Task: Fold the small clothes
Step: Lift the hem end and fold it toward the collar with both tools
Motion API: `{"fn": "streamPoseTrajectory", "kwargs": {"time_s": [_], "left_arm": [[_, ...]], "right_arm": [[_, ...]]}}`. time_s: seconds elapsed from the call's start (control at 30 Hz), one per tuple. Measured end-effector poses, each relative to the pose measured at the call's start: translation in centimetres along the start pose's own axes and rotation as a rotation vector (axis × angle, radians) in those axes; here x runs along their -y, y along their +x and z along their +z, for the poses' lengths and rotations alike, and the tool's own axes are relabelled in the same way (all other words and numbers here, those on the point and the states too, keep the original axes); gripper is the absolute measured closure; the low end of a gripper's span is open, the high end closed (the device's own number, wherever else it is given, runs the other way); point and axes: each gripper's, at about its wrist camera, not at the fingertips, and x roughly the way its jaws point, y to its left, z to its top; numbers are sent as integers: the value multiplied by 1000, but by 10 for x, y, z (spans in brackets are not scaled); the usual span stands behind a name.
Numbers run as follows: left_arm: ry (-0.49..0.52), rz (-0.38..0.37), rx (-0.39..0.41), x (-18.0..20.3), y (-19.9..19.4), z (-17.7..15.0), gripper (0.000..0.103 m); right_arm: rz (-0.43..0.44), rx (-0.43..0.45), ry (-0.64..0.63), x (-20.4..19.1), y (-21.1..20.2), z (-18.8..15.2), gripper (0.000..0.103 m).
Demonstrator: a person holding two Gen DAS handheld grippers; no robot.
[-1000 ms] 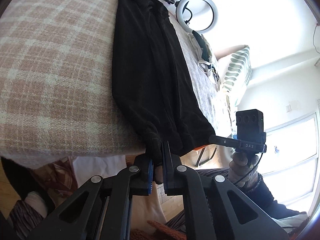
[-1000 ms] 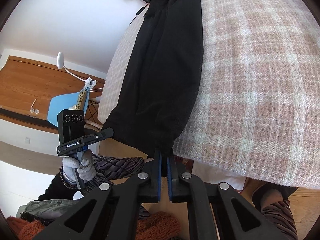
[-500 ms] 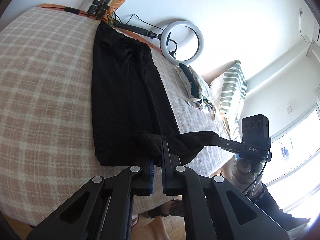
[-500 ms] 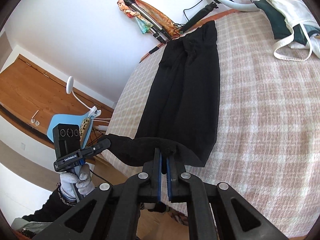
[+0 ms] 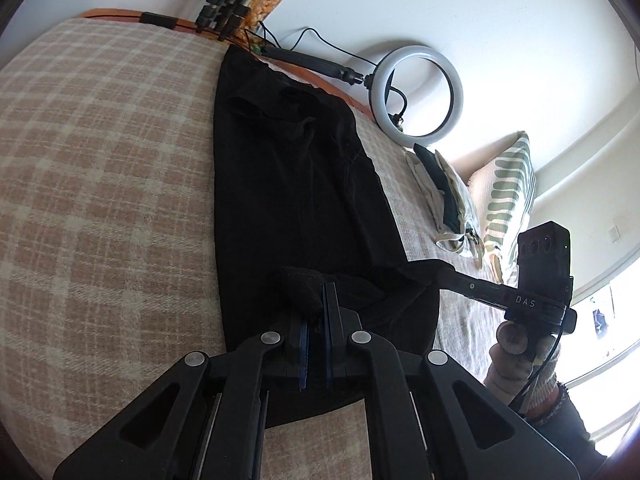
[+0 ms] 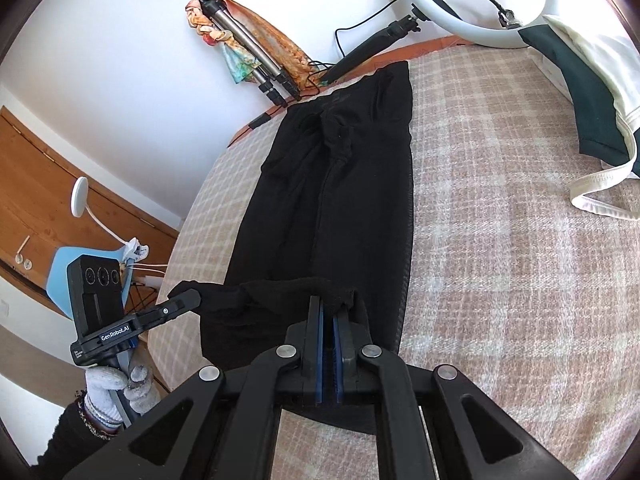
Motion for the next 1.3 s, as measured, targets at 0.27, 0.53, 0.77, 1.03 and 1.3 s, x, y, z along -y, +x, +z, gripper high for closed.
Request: {"fn": "streamPoseTrajectory", "kwargs": {"time_s": [0.27,0.53,0.77,1.03,1.3], "left_arm": [[4,47,-3,-9,15,8,99],[26,63,75,-7,-10,12,66],[181,41,-21,22,-1,-10,66],[192,100,-94,19,29,-11,66],[162,135,-41,12,33,8,66]], "right_arm": [[-68,-43,43,15,26,6,101],[-129,0,32,20,8,5,79],[-31,-27,-148,-14,3,-12,80],[-116,-153,-312,-37,48,-27,82],[-207,-119,-362,-43,56,-7,83]]}}
